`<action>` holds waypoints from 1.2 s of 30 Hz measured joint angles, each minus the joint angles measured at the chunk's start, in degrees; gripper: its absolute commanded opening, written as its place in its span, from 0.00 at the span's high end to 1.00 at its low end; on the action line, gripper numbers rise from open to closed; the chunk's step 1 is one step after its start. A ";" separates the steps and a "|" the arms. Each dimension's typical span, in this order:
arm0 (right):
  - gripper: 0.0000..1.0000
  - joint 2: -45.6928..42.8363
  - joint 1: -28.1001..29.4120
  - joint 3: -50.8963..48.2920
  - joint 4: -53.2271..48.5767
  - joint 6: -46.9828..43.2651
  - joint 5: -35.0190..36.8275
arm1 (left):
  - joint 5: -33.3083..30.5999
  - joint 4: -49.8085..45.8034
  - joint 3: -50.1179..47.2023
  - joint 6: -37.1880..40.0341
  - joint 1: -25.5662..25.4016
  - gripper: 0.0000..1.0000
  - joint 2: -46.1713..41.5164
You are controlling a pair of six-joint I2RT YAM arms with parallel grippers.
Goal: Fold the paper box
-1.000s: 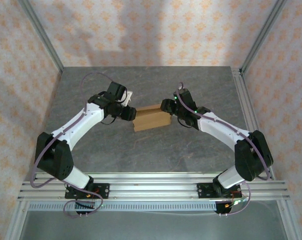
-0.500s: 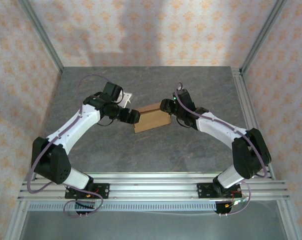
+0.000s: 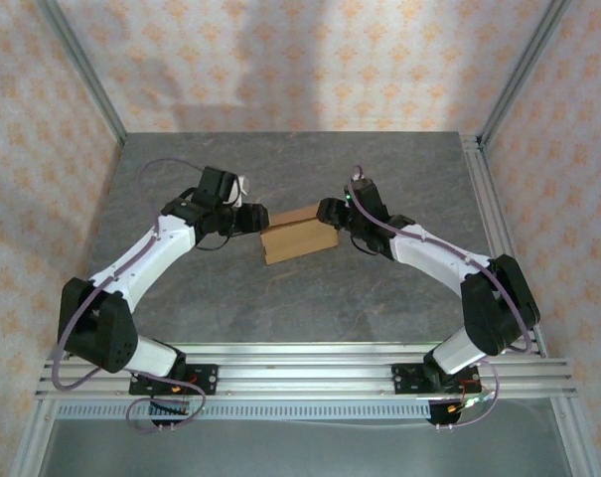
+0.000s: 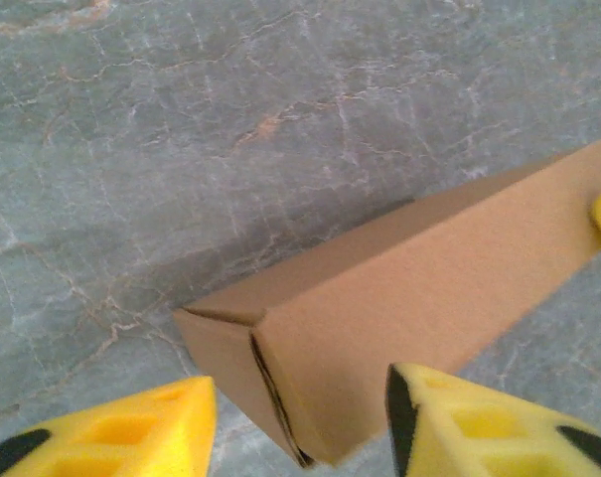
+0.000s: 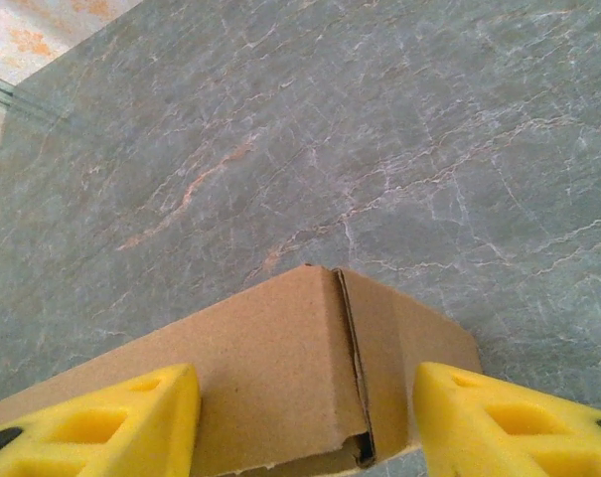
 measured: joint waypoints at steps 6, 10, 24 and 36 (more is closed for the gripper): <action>0.41 0.00 -0.04 0.20 -1.11 -0.20 -0.42 | 1.33 7.37 -5.70 -5.27 -0.02 0.68 -0.20; 0.40 0.00 -0.35 0.87 -2.01 -0.31 -1.86 | 2.03 13.53 -10.01 -7.45 0.28 0.73 -1.81; 0.73 0.02 -6.05 -0.59 0.79 2.25 -12.72 | 0.26 19.98 -11.50 -7.87 0.79 0.75 -0.96; 0.49 -1.90 -6.25 -3.82 3.69 3.65 -14.08 | 0.42 19.76 -13.33 -6.78 0.68 0.74 -3.32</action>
